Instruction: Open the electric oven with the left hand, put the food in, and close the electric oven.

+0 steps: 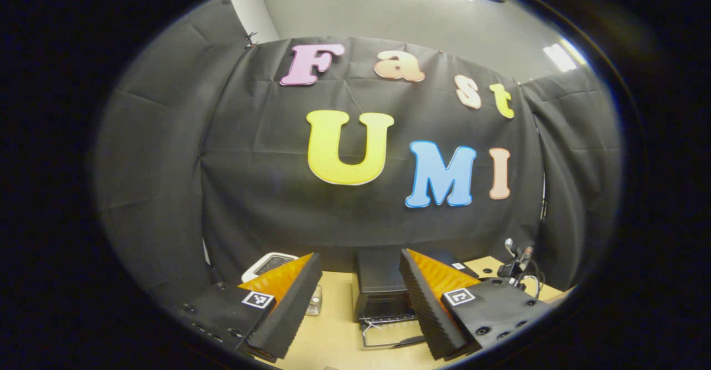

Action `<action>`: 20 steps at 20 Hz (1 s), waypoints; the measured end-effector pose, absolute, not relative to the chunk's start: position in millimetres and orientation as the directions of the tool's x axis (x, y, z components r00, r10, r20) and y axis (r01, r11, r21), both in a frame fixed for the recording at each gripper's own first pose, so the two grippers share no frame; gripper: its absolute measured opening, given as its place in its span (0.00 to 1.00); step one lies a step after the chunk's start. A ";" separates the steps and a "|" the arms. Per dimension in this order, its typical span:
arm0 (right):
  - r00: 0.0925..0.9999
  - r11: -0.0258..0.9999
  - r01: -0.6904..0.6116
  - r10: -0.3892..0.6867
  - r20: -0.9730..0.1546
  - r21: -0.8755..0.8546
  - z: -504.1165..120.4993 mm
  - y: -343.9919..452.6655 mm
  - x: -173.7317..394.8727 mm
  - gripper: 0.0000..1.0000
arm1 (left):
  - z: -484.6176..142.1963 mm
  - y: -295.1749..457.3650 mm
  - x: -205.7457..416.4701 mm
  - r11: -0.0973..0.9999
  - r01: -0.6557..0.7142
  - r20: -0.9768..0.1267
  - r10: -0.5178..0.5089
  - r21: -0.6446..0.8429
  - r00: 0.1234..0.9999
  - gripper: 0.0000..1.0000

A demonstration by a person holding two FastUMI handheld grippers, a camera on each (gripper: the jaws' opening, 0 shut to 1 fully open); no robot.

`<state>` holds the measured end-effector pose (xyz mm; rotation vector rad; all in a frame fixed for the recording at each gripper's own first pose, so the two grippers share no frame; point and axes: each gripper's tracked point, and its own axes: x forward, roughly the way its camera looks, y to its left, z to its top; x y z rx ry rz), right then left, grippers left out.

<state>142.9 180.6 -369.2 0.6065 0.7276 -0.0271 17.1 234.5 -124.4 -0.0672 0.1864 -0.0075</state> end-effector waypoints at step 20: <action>0.998 0.999 -0.050 0.050 -0.030 -0.009 -44.1 80.0 27.3 0.99 | -116.0 93.4 24.3 0.991 0.115 -0.156 -0.124 -0.066 0.980 0.99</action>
